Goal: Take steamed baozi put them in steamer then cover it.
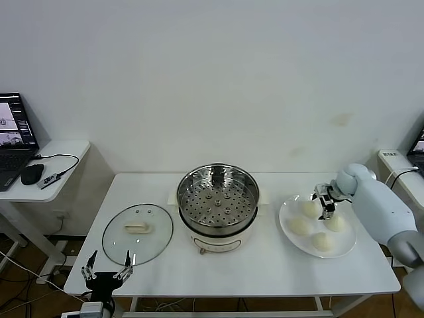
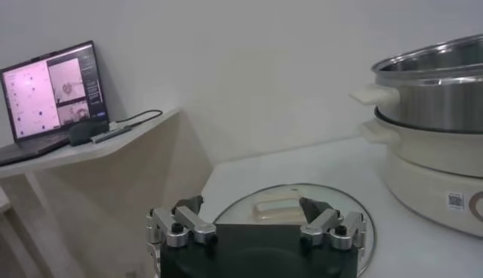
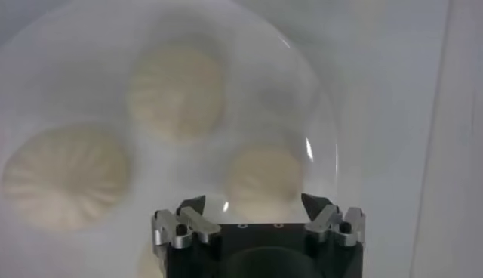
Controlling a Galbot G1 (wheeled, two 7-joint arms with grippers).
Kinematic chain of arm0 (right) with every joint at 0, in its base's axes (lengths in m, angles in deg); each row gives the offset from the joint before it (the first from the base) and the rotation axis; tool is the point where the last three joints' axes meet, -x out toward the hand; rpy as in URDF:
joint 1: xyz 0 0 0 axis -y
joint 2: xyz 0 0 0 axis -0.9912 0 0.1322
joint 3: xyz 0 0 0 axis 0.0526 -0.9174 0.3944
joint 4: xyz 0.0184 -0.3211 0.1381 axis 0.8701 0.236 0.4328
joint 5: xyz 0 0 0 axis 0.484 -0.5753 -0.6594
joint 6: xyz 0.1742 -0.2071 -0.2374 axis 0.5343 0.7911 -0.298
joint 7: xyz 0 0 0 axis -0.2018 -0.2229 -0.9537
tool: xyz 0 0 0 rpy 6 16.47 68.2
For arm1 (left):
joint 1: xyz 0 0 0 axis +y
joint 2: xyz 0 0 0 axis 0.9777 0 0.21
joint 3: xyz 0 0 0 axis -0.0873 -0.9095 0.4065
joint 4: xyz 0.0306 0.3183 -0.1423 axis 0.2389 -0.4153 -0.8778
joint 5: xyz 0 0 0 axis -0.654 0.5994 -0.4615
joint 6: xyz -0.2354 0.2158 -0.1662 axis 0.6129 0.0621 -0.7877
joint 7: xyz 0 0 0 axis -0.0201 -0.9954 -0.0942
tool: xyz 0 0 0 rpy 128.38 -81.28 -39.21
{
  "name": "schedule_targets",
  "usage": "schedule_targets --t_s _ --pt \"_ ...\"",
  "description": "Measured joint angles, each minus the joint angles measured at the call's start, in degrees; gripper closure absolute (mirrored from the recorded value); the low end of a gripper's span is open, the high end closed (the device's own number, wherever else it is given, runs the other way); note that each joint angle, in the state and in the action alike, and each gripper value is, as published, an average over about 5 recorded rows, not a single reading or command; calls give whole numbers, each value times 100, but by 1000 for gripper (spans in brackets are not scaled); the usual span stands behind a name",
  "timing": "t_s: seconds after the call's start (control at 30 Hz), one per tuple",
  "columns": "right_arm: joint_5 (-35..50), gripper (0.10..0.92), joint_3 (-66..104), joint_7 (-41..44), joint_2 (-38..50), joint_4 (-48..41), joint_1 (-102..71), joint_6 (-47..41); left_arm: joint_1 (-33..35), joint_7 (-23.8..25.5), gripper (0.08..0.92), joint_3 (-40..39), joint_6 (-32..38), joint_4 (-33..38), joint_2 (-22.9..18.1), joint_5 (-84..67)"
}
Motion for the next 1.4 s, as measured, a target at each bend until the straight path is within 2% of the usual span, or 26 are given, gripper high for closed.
schedule_targets --t_s 0.27,0.6,0.8,1.03,1.4 --pt "-98 292 105 -66 -191 -274 40 -1 6 13 177 -2 11 -6 -15 24" --pt "-155 417 156 -46 -326 -459 77 -28 28 12 177 -9 22 -8 -32 38" --pt "-52 419 70 59 -255 -391 118 -101 47 12 177 -18 23 15 -38 39" --pt "467 414 -291 264 102 151 278 -341 52 28 177 -41 23 37 -4 40" --pt "1992 414 -1423 504 961 1638 1158 -921 11 39 177 -159 23 105 76 39"
